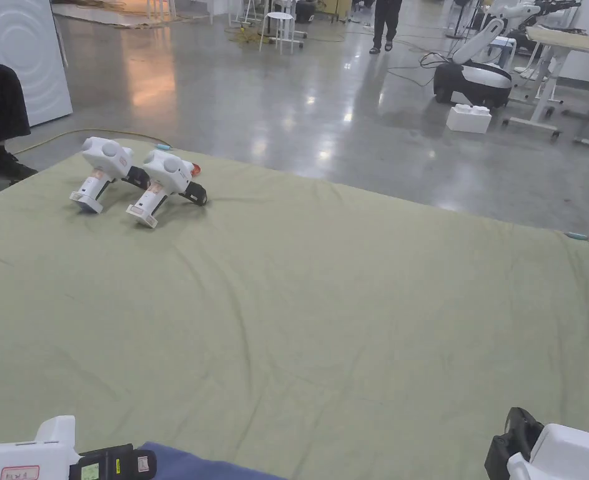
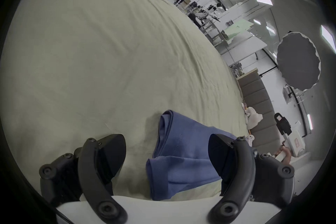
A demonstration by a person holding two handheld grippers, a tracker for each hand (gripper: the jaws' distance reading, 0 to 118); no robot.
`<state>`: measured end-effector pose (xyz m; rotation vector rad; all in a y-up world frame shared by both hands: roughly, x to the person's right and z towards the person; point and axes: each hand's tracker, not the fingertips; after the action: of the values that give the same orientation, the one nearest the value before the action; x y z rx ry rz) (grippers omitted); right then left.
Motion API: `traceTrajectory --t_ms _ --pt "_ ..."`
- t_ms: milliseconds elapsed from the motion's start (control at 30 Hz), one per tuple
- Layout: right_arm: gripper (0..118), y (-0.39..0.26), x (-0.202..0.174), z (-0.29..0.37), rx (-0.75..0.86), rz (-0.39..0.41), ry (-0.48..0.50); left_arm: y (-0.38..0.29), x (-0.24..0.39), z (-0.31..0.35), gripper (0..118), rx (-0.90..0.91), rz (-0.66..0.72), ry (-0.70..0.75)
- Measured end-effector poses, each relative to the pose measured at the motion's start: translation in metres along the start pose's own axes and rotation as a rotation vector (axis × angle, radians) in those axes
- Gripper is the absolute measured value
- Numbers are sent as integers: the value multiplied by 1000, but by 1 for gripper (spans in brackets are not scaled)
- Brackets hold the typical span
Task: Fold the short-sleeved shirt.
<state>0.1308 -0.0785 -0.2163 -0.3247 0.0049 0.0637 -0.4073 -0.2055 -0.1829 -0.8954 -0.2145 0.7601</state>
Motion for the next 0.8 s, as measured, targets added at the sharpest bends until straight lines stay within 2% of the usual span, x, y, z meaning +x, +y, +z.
traceTrajectory --t_ms 100,133,200,233,333,367,433,533,633,800 --pt "0 -4 2 3 -5 -3 9 -1 9 0 94 -41 56 -72" --pt "0 -5 2 4 -2 -3 15 0 8 0 87 -50 72 -95" --pt "0 -8 0 7 0 5 23 0 5 -4 67 -56 108 -139" --pt "0 -8 -1 7 -1 10 27 5 -2 -11 51 -71 137 -151" --pt "0 -10 -5 9 -8 19 38 -4 -8 -23 27 -84 157 -166" --pt "0 -10 -6 9 -10 19 40 -6 -10 -25 23 -89 187 -185" --pt "0 -11 -7 10 -13 17 44 -9 -14 -27 17 -91 231 -213" --pt "0 -10 -8 10 -16 25 48 -10 -17 -24 10 -75 223 -192" --pt "0 -9 -9 10 -17 28 52 -8 -7 -13 7 -50 138 -151" --pt "0 -8 -10 10 -18 41 58 -5 28 11 5 -36 84 -145"
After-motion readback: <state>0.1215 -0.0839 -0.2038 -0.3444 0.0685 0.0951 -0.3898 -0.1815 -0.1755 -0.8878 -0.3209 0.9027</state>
